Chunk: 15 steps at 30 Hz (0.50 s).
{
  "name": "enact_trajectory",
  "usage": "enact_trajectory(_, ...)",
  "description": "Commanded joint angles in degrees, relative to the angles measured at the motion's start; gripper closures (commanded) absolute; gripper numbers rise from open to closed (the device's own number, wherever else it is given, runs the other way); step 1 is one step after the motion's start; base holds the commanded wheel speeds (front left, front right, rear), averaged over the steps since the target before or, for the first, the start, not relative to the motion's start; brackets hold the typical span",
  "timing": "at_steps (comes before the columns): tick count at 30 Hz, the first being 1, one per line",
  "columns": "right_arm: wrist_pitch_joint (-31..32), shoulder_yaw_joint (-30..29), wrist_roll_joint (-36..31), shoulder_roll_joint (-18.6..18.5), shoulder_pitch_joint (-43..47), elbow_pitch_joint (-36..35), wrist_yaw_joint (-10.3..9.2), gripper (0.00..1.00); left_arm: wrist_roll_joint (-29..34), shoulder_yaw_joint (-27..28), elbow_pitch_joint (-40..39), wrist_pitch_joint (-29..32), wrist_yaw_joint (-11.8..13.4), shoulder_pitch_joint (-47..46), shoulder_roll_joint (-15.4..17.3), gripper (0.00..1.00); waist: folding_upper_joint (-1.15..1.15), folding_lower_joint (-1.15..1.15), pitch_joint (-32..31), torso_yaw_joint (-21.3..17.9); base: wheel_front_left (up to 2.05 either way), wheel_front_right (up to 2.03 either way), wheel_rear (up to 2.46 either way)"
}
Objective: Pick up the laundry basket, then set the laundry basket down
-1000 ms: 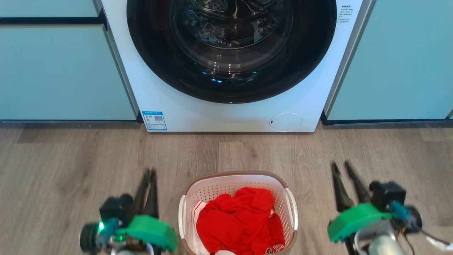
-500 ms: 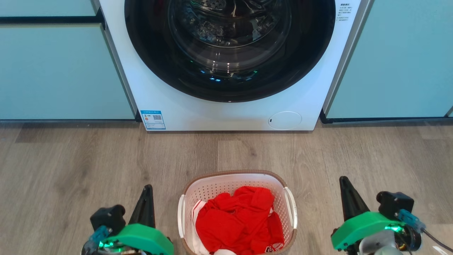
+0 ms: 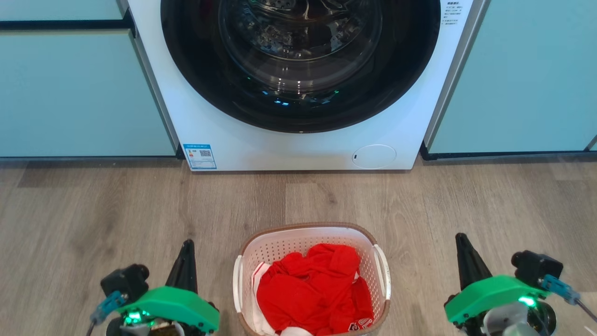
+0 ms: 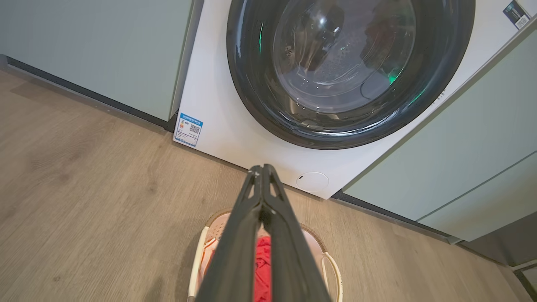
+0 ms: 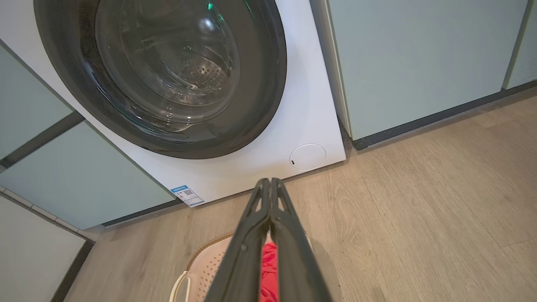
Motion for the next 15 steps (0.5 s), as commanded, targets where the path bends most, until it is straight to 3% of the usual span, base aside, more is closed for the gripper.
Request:
enact_trajectory(1,0.29,-0.23,1.78,-0.65,-3.45,-1.89,0.07,1.00,-1.67,1.47,-1.35,0.37,-0.69,-3.13,0.67,1.00,0.00,0.00,0.04,-0.03,0.00,0.00,0.00)
enact_trajectory(15,2.35,-1.51,10.84,-0.84,-4.00,-1.88,0.10,1.00,-10.49,3.65,-1.07,2.40,-2.27,-4.01,0.93,1.00,0.00,0.00,0.43,-0.35,0.00,0.00,0.00)
